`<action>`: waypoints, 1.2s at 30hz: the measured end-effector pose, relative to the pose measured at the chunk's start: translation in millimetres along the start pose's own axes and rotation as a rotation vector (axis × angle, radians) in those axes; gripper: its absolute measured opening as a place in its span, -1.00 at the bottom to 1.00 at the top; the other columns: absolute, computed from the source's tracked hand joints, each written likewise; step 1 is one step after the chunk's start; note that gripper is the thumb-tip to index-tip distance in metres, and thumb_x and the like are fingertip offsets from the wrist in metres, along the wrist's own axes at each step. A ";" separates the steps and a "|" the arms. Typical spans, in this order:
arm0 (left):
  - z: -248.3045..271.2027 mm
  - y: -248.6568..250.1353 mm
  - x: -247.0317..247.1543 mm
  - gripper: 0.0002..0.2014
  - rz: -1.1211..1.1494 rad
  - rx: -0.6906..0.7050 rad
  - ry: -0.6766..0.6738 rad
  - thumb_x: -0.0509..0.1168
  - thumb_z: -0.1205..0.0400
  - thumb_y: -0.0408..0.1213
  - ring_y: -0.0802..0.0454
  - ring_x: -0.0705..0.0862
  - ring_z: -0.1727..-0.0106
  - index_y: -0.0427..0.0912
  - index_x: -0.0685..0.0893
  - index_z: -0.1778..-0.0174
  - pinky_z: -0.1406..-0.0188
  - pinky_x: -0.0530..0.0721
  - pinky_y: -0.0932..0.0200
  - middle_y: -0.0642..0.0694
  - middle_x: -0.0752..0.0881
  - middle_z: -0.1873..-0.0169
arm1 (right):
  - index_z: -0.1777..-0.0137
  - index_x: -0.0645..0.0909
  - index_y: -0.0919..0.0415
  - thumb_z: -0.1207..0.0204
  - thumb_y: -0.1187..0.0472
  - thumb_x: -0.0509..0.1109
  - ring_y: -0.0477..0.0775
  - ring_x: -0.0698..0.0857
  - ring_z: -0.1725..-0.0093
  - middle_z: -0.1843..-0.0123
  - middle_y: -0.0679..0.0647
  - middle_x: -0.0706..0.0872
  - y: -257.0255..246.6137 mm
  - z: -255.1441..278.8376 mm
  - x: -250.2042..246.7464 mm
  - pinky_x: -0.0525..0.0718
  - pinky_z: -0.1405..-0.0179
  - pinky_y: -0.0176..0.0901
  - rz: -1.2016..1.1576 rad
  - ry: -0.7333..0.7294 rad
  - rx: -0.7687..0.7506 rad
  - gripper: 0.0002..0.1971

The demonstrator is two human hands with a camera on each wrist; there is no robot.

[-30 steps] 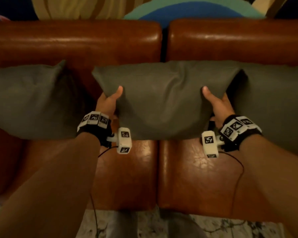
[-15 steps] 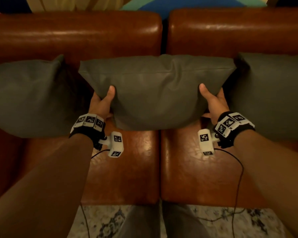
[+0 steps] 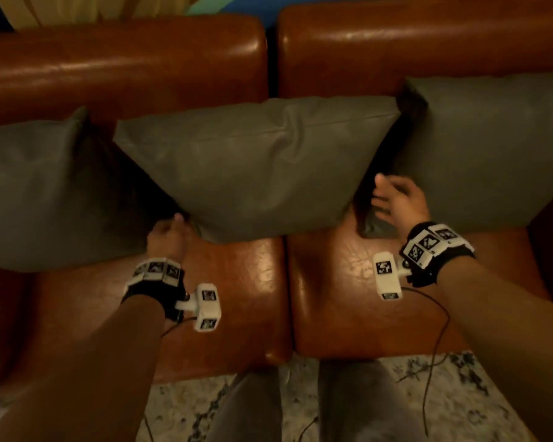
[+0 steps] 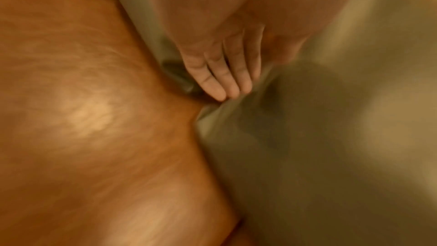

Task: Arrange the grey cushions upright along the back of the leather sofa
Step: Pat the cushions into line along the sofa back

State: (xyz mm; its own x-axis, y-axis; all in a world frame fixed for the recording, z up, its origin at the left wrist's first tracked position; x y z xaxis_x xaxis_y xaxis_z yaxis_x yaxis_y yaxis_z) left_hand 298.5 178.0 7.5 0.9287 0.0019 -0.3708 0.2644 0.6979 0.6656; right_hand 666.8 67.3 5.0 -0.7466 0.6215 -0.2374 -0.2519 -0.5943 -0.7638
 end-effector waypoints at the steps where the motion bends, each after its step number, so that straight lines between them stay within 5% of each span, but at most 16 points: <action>1: 11.1 -8.0 12.3 -0.52 -0.165 -0.041 -0.042 -0.04 -0.69 -0.18 -0.31 0.68 -0.27 -0.42 0.55 -0.37 -0.02 0.75 0.26 -0.41 0.66 -0.29 | 0.04 0.67 0.00 -0.49 -0.01 0.50 0.14 0.79 -0.07 -0.14 0.23 0.81 11.9 -1.6 -12.6 0.74 -0.22 0.12 0.040 0.031 -0.002 -0.85; 3: 32.6 -26.3 40.2 -0.63 -0.394 -0.100 -0.224 0.12 -0.69 -0.45 -0.11 0.71 0.08 -0.45 0.51 -0.41 0.47 0.65 0.52 -0.27 0.70 -0.10 | 0.21 0.72 0.04 -0.45 0.10 0.54 0.23 0.83 -0.03 -0.03 0.35 0.84 38.5 -12.1 -41.5 0.77 -0.17 0.10 0.119 0.086 0.012 -0.92; 6: 58.2 -39.4 111.0 -0.84 -0.673 0.054 -0.448 0.27 -0.63 -0.33 -0.18 0.76 0.18 -0.07 0.76 0.12 0.04 0.82 -0.04 -0.19 0.79 0.21 | 0.35 0.78 -0.01 -0.22 -0.05 0.59 0.22 0.85 0.03 0.24 0.07 0.88 60.4 -36.4 -103.9 0.76 -0.22 0.22 0.203 0.112 0.045 -0.85; 9: 91.3 -19.8 189.2 -0.84 -0.652 0.154 -0.533 0.30 -0.61 -0.21 -0.19 0.80 0.12 -0.01 0.69 0.29 -0.01 0.76 -0.05 -0.17 0.83 0.19 | 0.32 0.75 0.08 -0.32 -0.11 0.55 0.18 0.80 -0.01 0.16 0.10 0.86 44.6 -51.9 -169.3 0.71 -0.22 0.03 0.315 0.224 0.051 -0.74; 11: 115.5 3.4 241.4 -0.88 -0.517 0.204 -0.561 0.33 -0.61 -0.24 -0.19 0.76 0.07 0.00 0.68 0.25 0.12 0.71 0.00 -0.19 0.79 0.12 | 0.15 0.73 0.13 -0.39 -0.15 0.53 0.21 0.74 -0.14 -0.05 0.18 0.83 20.5 -64.0 -214.2 0.62 -0.21 -0.08 0.343 0.352 0.030 -0.68; 13: 131.1 25.6 289.0 -0.91 -0.395 0.204 -0.549 0.36 -0.61 -0.18 -0.18 0.71 -0.10 -0.03 0.67 0.00 0.09 0.72 -0.03 -0.19 0.74 -0.07 | -0.07 0.73 0.19 -0.39 -0.19 0.53 0.24 0.68 -0.30 -0.18 0.18 0.80 -1.5 -84.0 -256.3 0.56 -0.31 -0.05 0.321 0.450 -0.004 -0.54; 15: 142.1 47.8 328.9 -0.57 -0.269 0.128 -0.550 0.33 -0.62 -0.07 -0.15 0.59 -0.33 -0.02 0.50 -0.41 -0.16 0.68 -0.16 -0.14 0.60 -0.37 | -0.23 0.64 0.23 -0.37 -0.20 0.54 0.22 0.65 -0.34 -0.25 0.15 0.75 -21.1 -110.0 -288.6 0.52 -0.28 -0.11 0.288 0.498 -0.054 -0.41; 17: 148.3 69.9 358.9 -0.37 -0.144 0.044 -0.541 0.29 -0.62 0.06 -0.20 0.45 -0.51 0.10 0.26 -0.61 -0.37 0.55 -0.31 -0.08 0.41 -0.57 | -0.34 0.53 0.17 -0.31 -0.27 0.55 0.18 0.66 -0.33 -0.34 0.12 0.70 -37.7 -135.4 -312.0 0.54 -0.20 -0.15 0.224 0.485 -0.084 -0.28; 21: 140.1 88.6 393.9 -0.14 0.066 -0.073 -0.605 0.29 -0.39 0.42 -0.32 0.33 -0.61 0.31 0.21 -0.62 -0.41 0.40 -0.58 -0.01 0.32 -0.66 | -0.52 0.37 -0.05 -0.14 -0.41 0.55 0.11 0.63 -0.39 -0.47 0.01 0.61 -56.0 -175.7 -335.0 0.57 -0.43 -0.02 0.121 0.319 -0.047 -0.04; 24: 143.5 95.1 416.6 0.09 0.119 -0.107 -0.703 0.49 -0.07 0.46 -0.22 0.53 -0.52 0.24 0.37 -0.57 -0.17 0.68 -0.42 0.02 0.53 -0.55 | -0.52 0.41 -0.13 -0.03 -0.42 0.60 0.02 0.70 -0.28 -0.39 -0.10 0.67 -57.7 -192.5 -342.7 0.65 -0.36 0.07 0.020 0.194 -0.042 0.01; 27: 158.6 99.2 435.6 -0.04 0.187 -0.025 -0.721 0.52 -0.20 0.34 -0.18 0.58 -0.47 0.24 0.39 -0.56 -0.22 0.66 -0.45 0.03 0.58 -0.50 | -0.44 0.52 -0.07 -0.29 -0.24 0.57 -0.14 0.72 -0.13 -0.25 -0.16 0.73 -62.6 -195.2 -359.1 0.70 -0.10 -0.08 -0.093 0.180 -0.119 -0.29; 30: 173.7 96.2 456.5 -0.29 0.261 0.069 -0.691 0.42 -0.48 0.11 -0.13 0.57 -0.46 0.24 0.35 -0.57 -0.31 0.60 -0.47 0.03 0.55 -0.52 | -0.26 0.58 -0.18 -0.25 -0.20 0.59 -0.14 0.75 -0.21 -0.25 -0.17 0.76 -65.4 -197.9 -383.4 0.73 -0.26 -0.04 -0.199 0.281 -0.215 -0.44; 36: 174.0 100.0 473.5 -0.29 0.143 0.073 -0.662 0.39 -0.52 0.10 -0.13 0.50 -0.48 0.37 0.23 -0.57 -0.38 0.52 -0.52 0.14 0.53 -0.40 | -0.37 0.47 -0.36 0.02 -0.48 0.59 -0.04 0.69 -0.32 -0.33 -0.23 0.71 -52.9 -214.2 -396.1 0.64 -0.40 0.13 -0.135 0.269 -0.139 -0.13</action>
State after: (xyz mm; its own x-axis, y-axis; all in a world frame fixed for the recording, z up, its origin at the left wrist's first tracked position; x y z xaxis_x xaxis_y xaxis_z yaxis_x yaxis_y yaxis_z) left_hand 809.9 124.1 11.2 0.9129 -0.3648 0.1832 0.1226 0.6729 0.7295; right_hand 1107.7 -38.0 10.9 -0.5183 0.8135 -0.2637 -0.2372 -0.4331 -0.8696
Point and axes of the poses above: each hand's wrist, its own z-axis away from the middle knuckle, its own x-axis out of the palm, y = z × x, the point moved 1 cm from there along -z, towards the middle knuckle
